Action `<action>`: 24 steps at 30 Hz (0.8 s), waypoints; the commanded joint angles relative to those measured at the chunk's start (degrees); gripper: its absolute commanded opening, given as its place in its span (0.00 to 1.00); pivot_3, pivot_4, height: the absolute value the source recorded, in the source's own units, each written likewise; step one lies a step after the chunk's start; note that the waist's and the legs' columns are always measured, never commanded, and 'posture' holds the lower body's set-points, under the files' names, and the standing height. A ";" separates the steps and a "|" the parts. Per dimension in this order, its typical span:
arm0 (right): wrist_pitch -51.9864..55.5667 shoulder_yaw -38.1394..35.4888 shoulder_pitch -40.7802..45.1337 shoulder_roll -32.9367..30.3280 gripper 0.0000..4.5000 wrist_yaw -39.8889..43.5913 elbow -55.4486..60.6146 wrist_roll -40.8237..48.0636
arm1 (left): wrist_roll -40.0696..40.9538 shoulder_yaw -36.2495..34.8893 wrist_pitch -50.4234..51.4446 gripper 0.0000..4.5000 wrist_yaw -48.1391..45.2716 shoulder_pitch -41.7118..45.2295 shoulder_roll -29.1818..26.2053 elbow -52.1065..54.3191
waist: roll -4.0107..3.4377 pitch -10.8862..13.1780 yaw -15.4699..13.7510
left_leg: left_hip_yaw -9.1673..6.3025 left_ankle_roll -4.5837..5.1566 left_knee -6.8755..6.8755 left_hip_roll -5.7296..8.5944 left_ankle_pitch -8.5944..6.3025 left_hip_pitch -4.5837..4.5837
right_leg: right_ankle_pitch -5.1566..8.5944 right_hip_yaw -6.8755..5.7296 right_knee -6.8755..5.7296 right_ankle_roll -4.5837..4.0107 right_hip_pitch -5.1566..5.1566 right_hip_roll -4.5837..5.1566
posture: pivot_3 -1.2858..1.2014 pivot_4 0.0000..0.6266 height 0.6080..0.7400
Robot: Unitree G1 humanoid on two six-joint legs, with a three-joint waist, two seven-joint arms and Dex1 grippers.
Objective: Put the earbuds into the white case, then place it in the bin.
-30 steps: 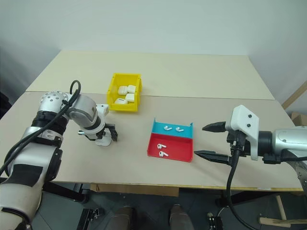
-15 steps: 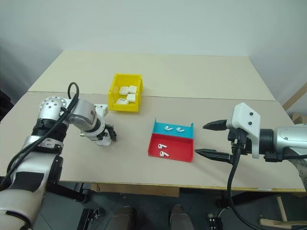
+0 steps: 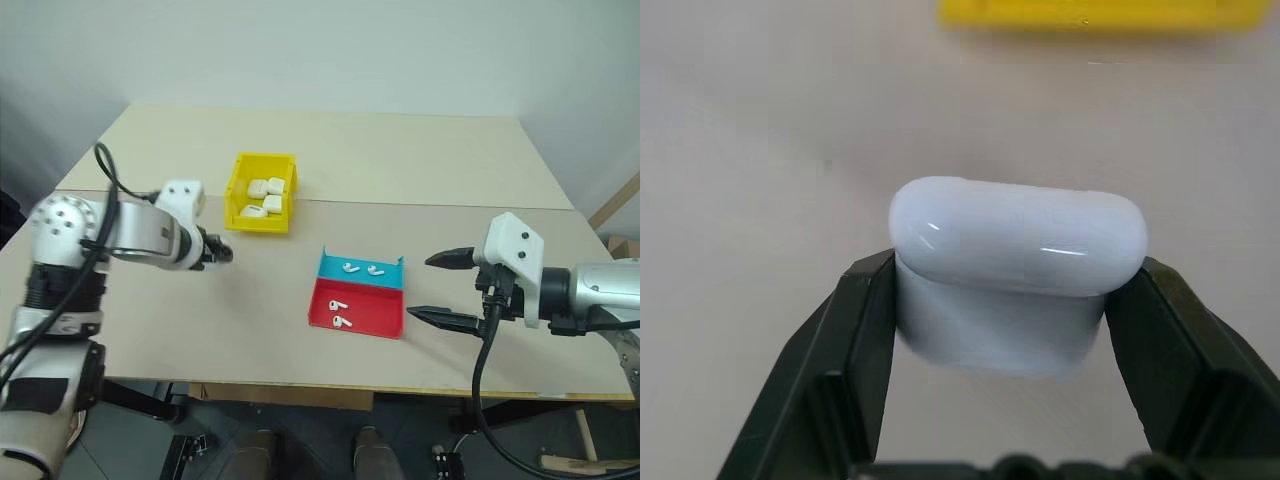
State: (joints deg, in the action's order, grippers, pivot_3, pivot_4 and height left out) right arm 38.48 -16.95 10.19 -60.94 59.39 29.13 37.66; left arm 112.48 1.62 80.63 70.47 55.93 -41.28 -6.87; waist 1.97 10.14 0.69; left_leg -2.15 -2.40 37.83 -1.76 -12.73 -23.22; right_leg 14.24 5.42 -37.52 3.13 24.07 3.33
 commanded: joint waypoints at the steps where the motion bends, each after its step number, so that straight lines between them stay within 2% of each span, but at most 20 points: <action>1: -2.27 -0.29 0.73 1.17 1.00 -1.17 0.88 -0.68 | -4.07 -4.43 -3.43 0.63 -15.06 0.52 -3.14 10.74 | -0.02 -0.01 0.01 | 0.01 0.00 0.00 0.00 0.00 0.01 | 0.00 0.00 -0.01 0.00 0.00 0.00 | 0.52 0.24 1.00; 4: -2.91 0.37 1.11 2.59 1.00 -2.05 1.20 -1.04 | -20.37 -7.85 -10.77 0.63 -34.76 -4.55 -4.78 23.68 | -0.04 -0.02 0.02 | 0.02 -0.01 -0.01 -0.01 0.01 0.02 | 0.00 -0.02 0.01 0.00 -0.03 -0.01 | 0.52 0.24 1.00; 7: -2.97 1.11 1.65 3.73 1.00 -3.06 1.75 -1.13 | -32.55 -7.95 -19.13 0.63 -56.28 -10.42 -6.80 28.00 | -0.04 -0.02 0.03 | 0.05 -0.05 -0.05 -0.03 0.03 0.06 | 0.01 -0.01 0.04 0.00 -0.05 -0.03 | 0.52 0.24 1.00; 10: -3.23 1.77 1.74 4.30 1.00 -3.31 2.55 -0.96 | -44.39 -8.25 -31.50 0.63 -77.55 -17.76 -7.21 29.22 | -0.08 -0.05 0.13 | 0.08 -0.04 -0.07 -0.05 0.03 0.08 | 0.01 0.00 0.03 -0.02 -0.06 -0.04 | 0.52 0.24 1.00; 14: -3.45 3.12 3.27 4.37 1.00 -3.09 2.98 -0.78 | -58.67 -4.74 -48.38 0.63 -102.37 -22.95 -6.17 24.80 | -0.08 -0.05 0.04 | 0.08 -0.02 -0.06 -0.07 0.02 0.02 | 0.01 -0.02 0.14 -0.01 -0.06 -0.05 | 0.52 0.24 1.00; 16: -2.74 4.14 4.95 4.06 1.00 -3.10 2.80 -0.61 | -62.31 -4.32 -55.66 0.63 -113.96 -24.14 -4.59 20.83 | -0.08 -0.05 -0.01 | 0.09 0.01 -0.06 -0.08 0.01 0.00 | -0.01 -0.03 0.28 0.01 -0.12 -0.04 | 0.52 0.24 1.00; 18: -2.66 5.05 6.30 3.73 1.00 -2.66 2.44 -0.78 | -61.98 -5.21 -58.74 0.63 -124.01 -24.37 -3.08 17.30 | -0.08 -0.04 0.02 | 0.11 0.08 -0.05 -0.10 -0.02 0.00 | -0.02 -0.05 0.39 0.02 -0.18 -0.04 | 0.52 0.24 1.00; 22: -1.71 7.12 8.83 3.05 1.00 -1.73 1.75 -0.91 | -61.84 -4.32 -61.53 0.63 -150.49 -24.02 -5.83 11.03 | -0.07 -0.04 0.24 | 0.13 0.23 -0.02 -0.16 -0.11 -0.11 | -0.01 -0.06 0.41 0.03 -0.09 -0.05 | 0.52 0.24 1.00; 24: -1.33 7.82 9.60 2.59 1.00 -1.05 1.53 -0.75 | -63.82 -3.88 -63.17 0.63 -153.93 -22.91 -4.49 8.44 | -0.08 -0.04 0.30 | 0.14 0.27 -0.02 -0.17 -0.13 -0.10 | -0.01 -0.06 0.41 0.03 -0.09 -0.07 | 0.52 0.24 1.00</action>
State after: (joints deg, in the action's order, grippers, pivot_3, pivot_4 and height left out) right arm 36.97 -9.06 18.15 -57.14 57.56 30.05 36.69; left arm 49.53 -2.17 19.56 -79.26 31.40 -46.09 2.62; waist 1.89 10.10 0.99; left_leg -2.00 -2.13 37.82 -1.93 -12.86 -23.31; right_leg 14.23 5.36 -37.12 3.17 23.97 3.27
